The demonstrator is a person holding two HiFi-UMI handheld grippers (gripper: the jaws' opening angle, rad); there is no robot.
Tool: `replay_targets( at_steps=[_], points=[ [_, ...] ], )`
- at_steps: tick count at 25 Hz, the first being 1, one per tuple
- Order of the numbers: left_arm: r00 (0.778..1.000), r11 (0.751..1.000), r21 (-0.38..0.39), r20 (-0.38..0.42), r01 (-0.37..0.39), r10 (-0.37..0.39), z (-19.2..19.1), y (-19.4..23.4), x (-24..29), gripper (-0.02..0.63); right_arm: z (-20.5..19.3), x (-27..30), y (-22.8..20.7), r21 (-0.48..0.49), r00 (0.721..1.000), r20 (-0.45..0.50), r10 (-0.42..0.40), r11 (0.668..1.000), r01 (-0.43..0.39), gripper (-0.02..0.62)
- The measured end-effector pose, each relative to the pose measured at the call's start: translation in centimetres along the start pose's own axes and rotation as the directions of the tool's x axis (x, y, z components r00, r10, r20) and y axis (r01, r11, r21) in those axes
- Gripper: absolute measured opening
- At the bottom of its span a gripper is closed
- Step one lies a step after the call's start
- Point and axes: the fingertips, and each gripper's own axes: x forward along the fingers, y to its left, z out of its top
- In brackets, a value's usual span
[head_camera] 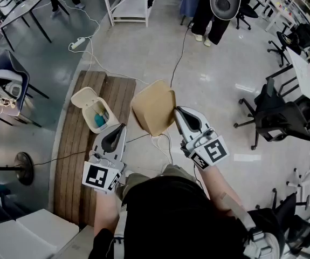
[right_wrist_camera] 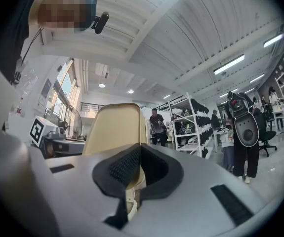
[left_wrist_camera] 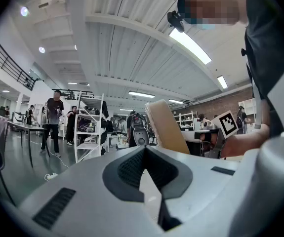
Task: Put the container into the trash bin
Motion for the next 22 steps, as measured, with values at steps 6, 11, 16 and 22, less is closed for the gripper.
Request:
replay_targets(
  at_steps=[6, 11, 16, 22],
  points=[
    [1.000, 0.999, -0.024, 0.014, -0.024, 0.024, 0.0, -1.3, 0.9, 0.008, -0.2, -1.6, -1.1, 0.017, 1.000, 0.001, 0.004, 1.000, -0.004, 0.018],
    [0.999, 0.999, -0.009, 0.016, -0.042, 0.042, 0.3, -2.7, 2.1, 0.008, -0.3, -2.8, -3.0, 0.034, 1.000, 0.002, 0.014, 0.999, -0.014, 0.018],
    [0.998, 0.998, 0.016, -0.001, -0.065, 0.065, 0.3, -3.8, 3.2, 0.008, -0.3, -3.6, -4.5, 0.060, 1.000, 0.012, 0.026, 0.998, -0.027, 0.018],
    [0.995, 0.995, 0.001, -0.036, -0.095, 0.095, -1.0, -3.4, 3.7, 0.008, -1.0, -2.9, -5.4, 0.087, 0.999, 0.013, 0.045, 0.995, -0.046, 0.018]
  ],
)
